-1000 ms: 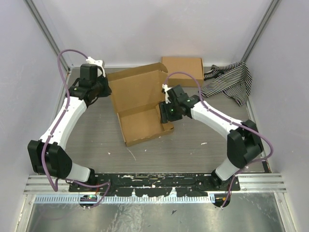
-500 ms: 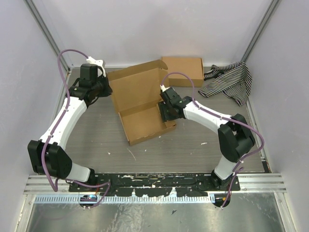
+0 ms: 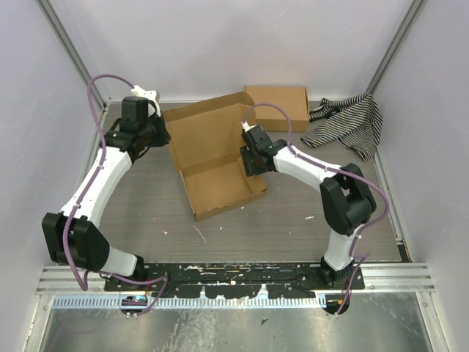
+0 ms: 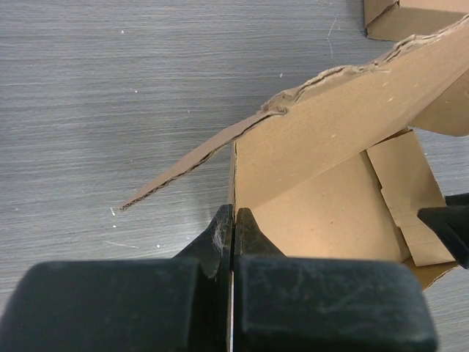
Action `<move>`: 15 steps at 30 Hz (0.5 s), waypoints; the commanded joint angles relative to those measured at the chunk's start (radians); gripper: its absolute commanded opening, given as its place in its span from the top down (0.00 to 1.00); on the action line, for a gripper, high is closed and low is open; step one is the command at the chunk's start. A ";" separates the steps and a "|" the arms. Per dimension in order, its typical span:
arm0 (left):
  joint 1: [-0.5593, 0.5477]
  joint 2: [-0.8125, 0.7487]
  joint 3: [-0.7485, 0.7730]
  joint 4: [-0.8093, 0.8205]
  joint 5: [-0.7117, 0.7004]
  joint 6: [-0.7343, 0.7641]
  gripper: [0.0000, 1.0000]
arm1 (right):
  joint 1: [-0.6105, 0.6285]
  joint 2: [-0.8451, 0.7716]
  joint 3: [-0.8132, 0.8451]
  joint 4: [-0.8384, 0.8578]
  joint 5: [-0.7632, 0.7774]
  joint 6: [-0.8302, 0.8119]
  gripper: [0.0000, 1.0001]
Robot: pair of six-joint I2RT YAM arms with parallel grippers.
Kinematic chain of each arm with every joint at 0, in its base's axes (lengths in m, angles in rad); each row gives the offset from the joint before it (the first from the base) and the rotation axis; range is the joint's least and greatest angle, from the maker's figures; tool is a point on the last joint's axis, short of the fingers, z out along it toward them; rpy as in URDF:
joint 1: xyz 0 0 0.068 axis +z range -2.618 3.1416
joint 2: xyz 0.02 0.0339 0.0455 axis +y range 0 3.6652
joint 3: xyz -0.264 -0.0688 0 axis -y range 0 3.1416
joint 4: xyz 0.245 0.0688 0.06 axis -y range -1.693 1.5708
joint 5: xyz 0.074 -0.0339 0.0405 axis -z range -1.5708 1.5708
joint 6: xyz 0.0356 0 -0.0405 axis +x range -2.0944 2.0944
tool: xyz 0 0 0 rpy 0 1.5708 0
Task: Fold the paper box
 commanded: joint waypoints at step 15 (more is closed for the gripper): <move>0.002 -0.052 0.008 0.030 -0.007 0.034 1.00 | 0.009 0.140 0.069 -0.068 0.304 0.099 0.99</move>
